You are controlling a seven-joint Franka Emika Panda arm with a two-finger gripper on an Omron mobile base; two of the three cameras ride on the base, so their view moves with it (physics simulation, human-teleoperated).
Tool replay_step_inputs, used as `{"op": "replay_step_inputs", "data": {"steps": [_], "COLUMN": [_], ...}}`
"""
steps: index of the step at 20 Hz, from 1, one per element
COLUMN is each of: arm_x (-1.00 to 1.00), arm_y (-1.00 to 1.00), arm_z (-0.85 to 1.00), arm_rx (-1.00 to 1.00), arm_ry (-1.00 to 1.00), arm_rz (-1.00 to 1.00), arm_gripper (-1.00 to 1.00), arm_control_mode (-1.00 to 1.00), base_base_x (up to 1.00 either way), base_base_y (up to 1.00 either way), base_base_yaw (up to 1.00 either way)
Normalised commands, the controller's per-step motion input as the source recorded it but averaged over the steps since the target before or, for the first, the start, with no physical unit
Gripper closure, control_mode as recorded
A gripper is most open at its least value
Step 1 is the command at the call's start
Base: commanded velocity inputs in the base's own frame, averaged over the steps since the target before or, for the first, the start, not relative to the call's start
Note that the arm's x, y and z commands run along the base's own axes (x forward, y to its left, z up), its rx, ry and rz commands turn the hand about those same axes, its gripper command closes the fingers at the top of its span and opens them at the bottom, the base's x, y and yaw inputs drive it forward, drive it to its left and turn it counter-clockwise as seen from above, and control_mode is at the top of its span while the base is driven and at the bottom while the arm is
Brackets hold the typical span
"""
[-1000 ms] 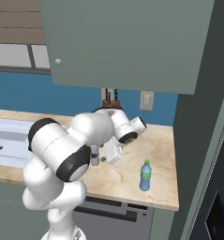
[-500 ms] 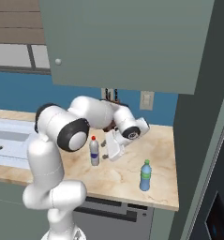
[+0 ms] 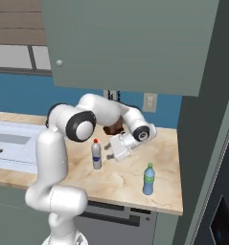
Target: Take the bottled waters from the counter and place them in the freezer to freeze. Close the freezer door after placing the bottles.
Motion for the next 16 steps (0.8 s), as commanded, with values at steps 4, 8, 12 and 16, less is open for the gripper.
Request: {"op": "replay_step_inputs", "data": {"steps": [4, 8, 12, 16], "arm_x": [0.02, 0.0, 0.0, 0.0], "arm_y": [0.0, 0.22, 0.4, 0.33], "arm_z": [0.0, 0.0, 0.0, 0.0], "arm_rx": [0.07, 0.03, 0.0, 0.0], "arm_ry": [0.14, 0.03, 0.0, 0.0], "arm_rz": [0.0, 0.0, 0.0, 0.0], "arm_gripper": [-1.0, -1.0, -1.0, -1.0], "arm_control_mode": [-1.0, -1.0, -1.0, -1.0], "base_base_x": [0.0, 0.0, 0.0, 0.0], "base_base_y": [0.0, 0.0, 0.0, 0.0], "base_base_yaw": [0.0, 0.0, 0.0, 0.0]}}
